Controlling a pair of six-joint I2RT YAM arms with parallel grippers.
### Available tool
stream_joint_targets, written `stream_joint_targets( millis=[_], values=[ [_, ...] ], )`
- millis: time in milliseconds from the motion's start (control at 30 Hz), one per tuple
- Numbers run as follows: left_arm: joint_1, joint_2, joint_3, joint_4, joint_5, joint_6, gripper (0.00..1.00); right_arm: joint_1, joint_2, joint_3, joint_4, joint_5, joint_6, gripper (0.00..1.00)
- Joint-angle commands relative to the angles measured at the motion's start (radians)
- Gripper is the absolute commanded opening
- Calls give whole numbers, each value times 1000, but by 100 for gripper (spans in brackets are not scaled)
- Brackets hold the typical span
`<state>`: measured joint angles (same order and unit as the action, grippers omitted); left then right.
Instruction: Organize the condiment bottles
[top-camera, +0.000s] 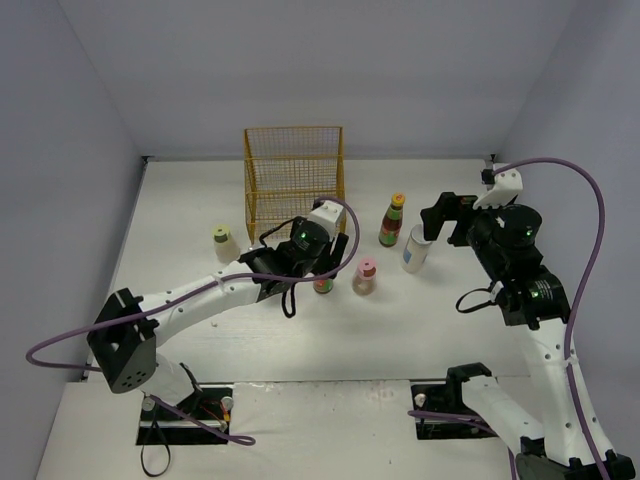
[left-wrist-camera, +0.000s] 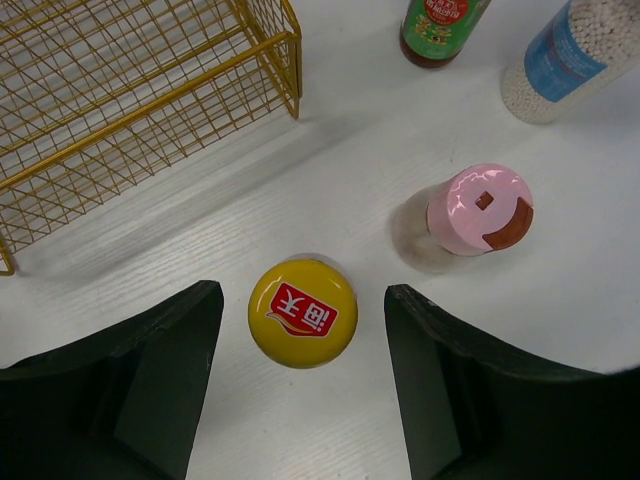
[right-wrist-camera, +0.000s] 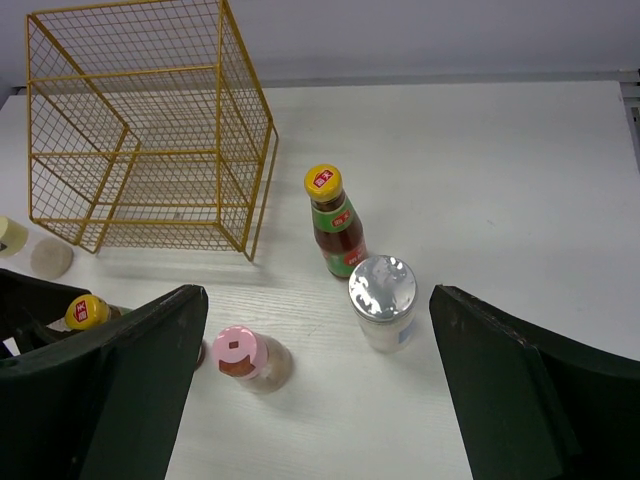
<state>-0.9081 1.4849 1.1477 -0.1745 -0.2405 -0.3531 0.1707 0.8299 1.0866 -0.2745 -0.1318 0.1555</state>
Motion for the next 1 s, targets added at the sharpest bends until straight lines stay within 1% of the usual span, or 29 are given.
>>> stream_joint_targets(
  millis=[0,100,133,233,333,367,433,467,533,567,633,767,800,867,900,967],
  values=[
    [-3,-9,18,76,-11,-17,65,3,-3,-1,37,-20,-10,100],
    [-3,-8,15,87,-11,-14,62,1,-8,-2,37,-20,-11,100],
    [-3,-11,14,89,-13,-12,57,3,-8,-2,35,-20,-11,100],
    [-3,-9,6,102,-20,-7,49,1,-11,-4,32,-22,-11,100],
    [-3,-8,4,102,-23,-7,36,1,-12,-4,26,-22,-11,100],
    [-3,-6,3,102,-22,-7,26,3,-12,-4,24,-22,-13,100],
    [-5,-11,7,92,-25,-9,16,1,-15,-2,21,-22,-11,100],
    [-3,-14,10,83,-28,-9,9,1,-17,-2,21,-23,-10,100],
    [-2,-20,21,67,-40,-6,2,1,-20,-1,20,-28,-10,100],
    [-2,-29,44,57,-45,-3,0,1,-20,1,18,-34,-7,100],
    [-2,-38,79,15,-63,15,0,3,-25,7,12,-40,-2,100],
    [12,-45,217,-101,-71,57,0,1,-34,19,1,-46,32,100],
    [17,-41,289,-129,-74,59,0,1,-34,22,-2,-48,41,100],
    [41,-29,361,-198,-80,63,0,12,-38,29,-12,-46,73,100],
    [51,-25,430,-215,-77,63,0,18,-40,30,-15,-31,85,100],
    [80,-11,493,-255,-72,69,0,36,-38,41,-37,-12,131,100]
  ],
)
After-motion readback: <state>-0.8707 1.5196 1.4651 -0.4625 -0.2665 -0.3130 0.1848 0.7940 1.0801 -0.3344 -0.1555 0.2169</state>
